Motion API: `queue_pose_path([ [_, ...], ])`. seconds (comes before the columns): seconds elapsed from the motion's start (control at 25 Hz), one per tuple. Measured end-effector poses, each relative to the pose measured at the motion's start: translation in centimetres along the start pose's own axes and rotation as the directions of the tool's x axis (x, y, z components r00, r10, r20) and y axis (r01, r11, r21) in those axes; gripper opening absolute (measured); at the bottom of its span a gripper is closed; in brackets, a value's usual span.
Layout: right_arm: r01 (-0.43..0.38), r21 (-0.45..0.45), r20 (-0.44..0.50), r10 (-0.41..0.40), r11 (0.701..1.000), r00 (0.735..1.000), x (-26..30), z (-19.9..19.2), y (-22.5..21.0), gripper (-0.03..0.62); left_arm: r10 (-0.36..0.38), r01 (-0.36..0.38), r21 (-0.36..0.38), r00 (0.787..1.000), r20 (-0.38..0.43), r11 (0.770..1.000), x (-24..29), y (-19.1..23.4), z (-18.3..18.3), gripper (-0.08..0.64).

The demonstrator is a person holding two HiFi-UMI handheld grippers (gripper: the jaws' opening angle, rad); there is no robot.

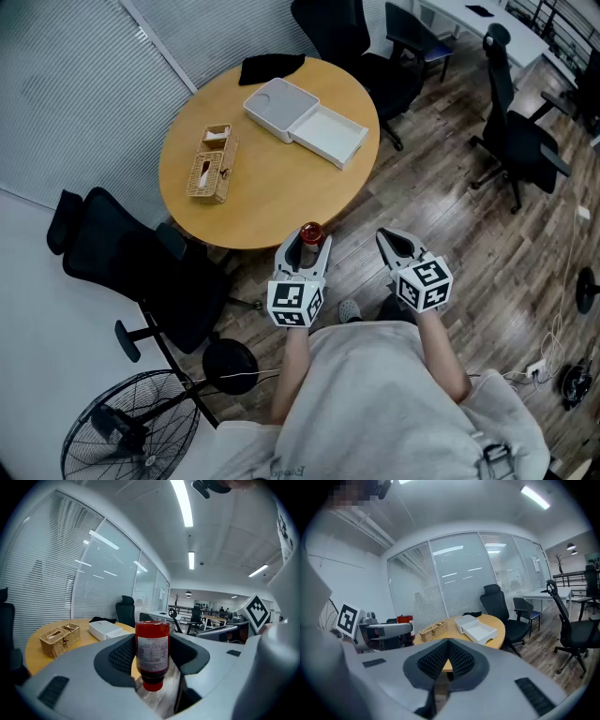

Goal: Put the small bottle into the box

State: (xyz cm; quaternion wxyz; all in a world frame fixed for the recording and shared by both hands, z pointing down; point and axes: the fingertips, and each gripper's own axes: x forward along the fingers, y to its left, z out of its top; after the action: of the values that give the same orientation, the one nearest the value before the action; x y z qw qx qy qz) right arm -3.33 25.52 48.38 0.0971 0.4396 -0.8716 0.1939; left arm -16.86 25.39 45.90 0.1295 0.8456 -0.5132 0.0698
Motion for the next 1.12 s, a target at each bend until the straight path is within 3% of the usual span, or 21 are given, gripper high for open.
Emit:
queue_pose_path([
  [0.32, 0.015, 0.043, 0.043, -0.017, 0.999, 0.999, 0.0, 0.3, 0.6, 0.017, -0.018, 0.018, 0.013, 1.0, 0.008, 1.0, -0.6, 0.1, 0.6, 0.236],
  [0.68, 0.001, 0.108, 0.033, -0.005, 0.994, 0.999, -1.0, -1.4, -1.0, 0.017, -0.053, 0.054, -0.08, 0.999, 0.013, 0.995, 1.1, -0.9, -0.6, 0.236],
  [1.12, -0.019, 0.109, 0.031, 0.015, 0.994, 0.999, 2.2, 0.8, -4.8, 0.017, -0.019, 0.019, -0.082, 1.0, 0.008, 0.996, 5.6, 1.0, 0.8, 0.236],
])
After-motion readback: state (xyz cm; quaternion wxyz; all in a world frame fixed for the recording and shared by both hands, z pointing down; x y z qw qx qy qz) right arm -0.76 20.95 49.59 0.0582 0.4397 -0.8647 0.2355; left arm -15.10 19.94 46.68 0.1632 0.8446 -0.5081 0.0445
